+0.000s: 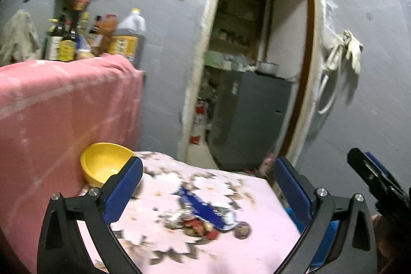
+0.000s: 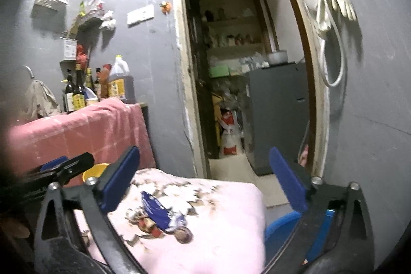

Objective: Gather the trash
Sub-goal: 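Move both open tools back over the remaining trash on the table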

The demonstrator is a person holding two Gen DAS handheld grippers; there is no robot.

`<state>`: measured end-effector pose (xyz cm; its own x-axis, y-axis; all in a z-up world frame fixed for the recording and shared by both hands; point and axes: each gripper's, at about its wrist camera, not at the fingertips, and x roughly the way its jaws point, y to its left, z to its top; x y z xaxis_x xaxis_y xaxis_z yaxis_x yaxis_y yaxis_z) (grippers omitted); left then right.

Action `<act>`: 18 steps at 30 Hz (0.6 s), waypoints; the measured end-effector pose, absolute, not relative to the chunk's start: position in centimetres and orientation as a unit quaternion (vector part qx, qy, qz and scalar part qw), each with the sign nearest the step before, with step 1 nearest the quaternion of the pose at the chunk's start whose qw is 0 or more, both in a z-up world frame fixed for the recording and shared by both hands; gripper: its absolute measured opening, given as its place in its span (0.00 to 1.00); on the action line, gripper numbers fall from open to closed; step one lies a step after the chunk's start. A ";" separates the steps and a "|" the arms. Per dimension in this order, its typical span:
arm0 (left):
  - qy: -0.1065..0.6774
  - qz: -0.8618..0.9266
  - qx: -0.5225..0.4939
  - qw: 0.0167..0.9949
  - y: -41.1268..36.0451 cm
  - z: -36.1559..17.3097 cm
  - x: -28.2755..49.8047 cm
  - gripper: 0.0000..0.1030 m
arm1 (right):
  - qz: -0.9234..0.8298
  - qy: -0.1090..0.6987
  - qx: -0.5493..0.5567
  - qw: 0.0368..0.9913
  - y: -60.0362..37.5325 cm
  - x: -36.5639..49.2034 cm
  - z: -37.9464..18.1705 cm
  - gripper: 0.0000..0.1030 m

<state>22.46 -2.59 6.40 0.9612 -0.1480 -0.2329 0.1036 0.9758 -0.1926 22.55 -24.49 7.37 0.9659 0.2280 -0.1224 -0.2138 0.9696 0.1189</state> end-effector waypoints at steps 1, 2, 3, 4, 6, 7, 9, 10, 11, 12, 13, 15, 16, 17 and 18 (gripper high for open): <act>0.121 -0.058 -0.090 0.987 -2.0 6.2 22.2 0.97 | 0.113 0.063 0.051 0.990 -24.2 22.4 7.4 1.00; 0.118 -0.050 -0.090 0.988 -1.3 6.0 21.9 0.97 | 0.115 0.056 0.049 0.991 -23.5 22.2 7.3 1.00; 0.115 -0.043 -0.088 0.988 -0.7 5.8 21.7 0.97 | 0.117 0.052 0.048 0.991 -23.0 22.1 7.3 1.00; 0.114 -0.037 -0.087 0.989 -0.4 5.6 21.6 0.97 | 0.119 0.047 0.047 0.991 -22.5 22.0 7.2 1.00; 0.110 -0.024 -0.085 0.990 0.6 5.2 21.1 0.97 | 0.124 0.040 0.045 0.991 -21.7 21.9 6.9 1.00; 0.108 -0.019 -0.085 0.990 1.0 4.9 20.9 0.97 | 0.125 0.038 0.044 0.990 -21.4 21.8 6.7 1.00; 0.105 -0.009 -0.084 0.991 1.9 4.4 20.5 0.97 | 0.129 0.035 0.040 0.990 -20.6 21.6 6.3 1.00; 0.105 -0.004 -0.083 0.991 2.2 4.2 20.4 0.97 | 0.131 0.035 0.038 0.990 -20.4 21.6 6.1 1.00; 0.105 -0.001 -0.082 0.991 2.5 3.9 20.3 0.97 | 0.134 0.035 0.034 0.990 -20.1 21.7 5.8 1.00; 0.106 0.003 -0.078 0.991 2.8 3.6 20.3 0.97 | 0.136 0.037 0.031 0.989 -19.9 21.8 5.5 1.00; 0.107 0.005 -0.076 0.991 2.9 3.4 20.4 0.97 | 0.139 0.039 0.028 0.989 -19.8 21.8 5.3 1.00; 0.109 0.009 -0.071 0.991 3.2 2.9 20.5 0.97 | 0.145 0.045 0.022 0.988 -19.3 22.1 4.6 1.00; 0.110 0.010 -0.070 0.991 3.3 2.7 20.6 0.97 | 0.146 0.048 0.018 0.988 -19.2 22.2 4.3 1.00; 0.111 0.009 -0.071 0.991 3.4 2.3 20.7 0.97 | 0.147 0.053 0.014 0.988 -19.0 22.4 3.9 1.00; 0.113 0.009 -0.071 0.991 3.5 2.1 20.8 0.97 | 0.149 0.058 0.010 0.987 -18.8 22.7 3.5 1.00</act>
